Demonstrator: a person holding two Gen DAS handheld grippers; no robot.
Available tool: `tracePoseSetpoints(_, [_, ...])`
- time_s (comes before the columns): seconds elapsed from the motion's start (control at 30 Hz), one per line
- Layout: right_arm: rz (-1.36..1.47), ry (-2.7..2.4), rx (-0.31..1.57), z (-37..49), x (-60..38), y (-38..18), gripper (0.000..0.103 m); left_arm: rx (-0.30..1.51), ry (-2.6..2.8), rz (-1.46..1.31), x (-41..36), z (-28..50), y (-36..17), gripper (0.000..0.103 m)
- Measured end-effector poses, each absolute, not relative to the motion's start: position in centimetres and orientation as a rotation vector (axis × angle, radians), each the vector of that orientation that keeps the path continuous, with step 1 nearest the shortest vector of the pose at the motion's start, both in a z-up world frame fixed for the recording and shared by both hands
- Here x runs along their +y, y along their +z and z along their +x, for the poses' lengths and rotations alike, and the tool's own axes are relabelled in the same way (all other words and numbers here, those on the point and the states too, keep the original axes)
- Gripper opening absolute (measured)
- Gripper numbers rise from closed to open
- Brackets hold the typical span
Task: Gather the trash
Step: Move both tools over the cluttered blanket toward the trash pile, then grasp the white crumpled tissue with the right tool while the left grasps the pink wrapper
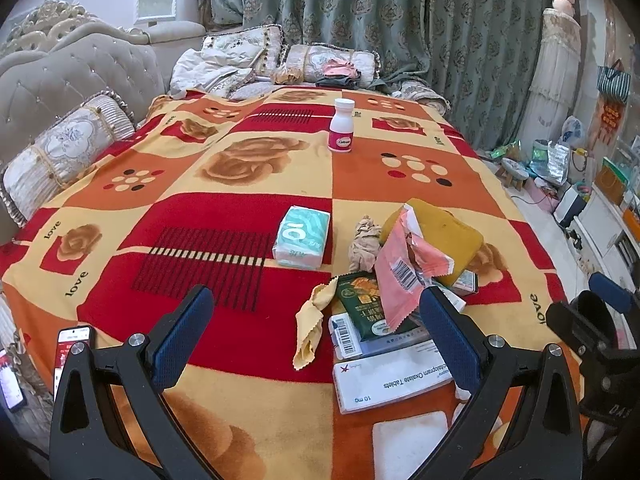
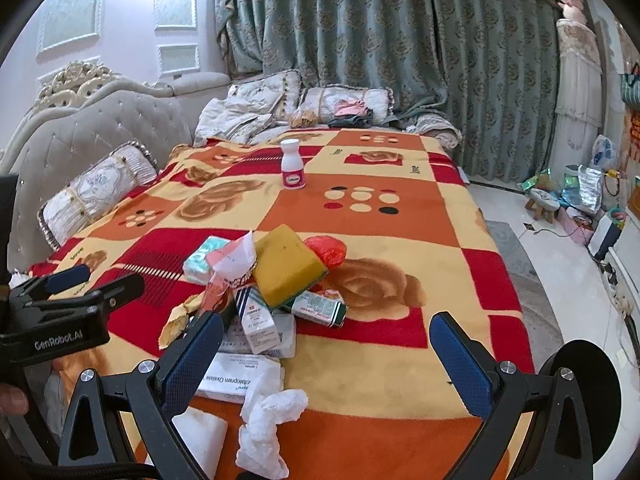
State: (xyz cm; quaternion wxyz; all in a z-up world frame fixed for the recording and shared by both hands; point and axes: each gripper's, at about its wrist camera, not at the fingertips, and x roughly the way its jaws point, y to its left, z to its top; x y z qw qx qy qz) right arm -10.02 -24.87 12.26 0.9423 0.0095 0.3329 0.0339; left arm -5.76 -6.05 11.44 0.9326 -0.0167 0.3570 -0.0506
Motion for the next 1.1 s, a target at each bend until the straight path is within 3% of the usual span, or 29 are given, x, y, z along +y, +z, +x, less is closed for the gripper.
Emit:
tracePoseSetpoints(0.63, [0.012, 0.119, 0.761, -10.1, -24.4, 10.3, 0.102, 0.766, -0.108, -0.049, -5.6, -5.4, 10.5, 0.102])
tracePoseSetpoints(0.83, [0.054, 0.207, 0.88, -10.3, -24.0, 7.3, 0.084, 0.792, -0.118, -0.067, -5.2, -4.7, 10.4, 0.102])
tracePoseSetpoints(1.1, [0.066, 0.294, 0.958, -10.6, -22.1, 4.6, 0.072, 0.806, -0.136, -0.044, -5.7, -3.8, 10.5, 0.102])
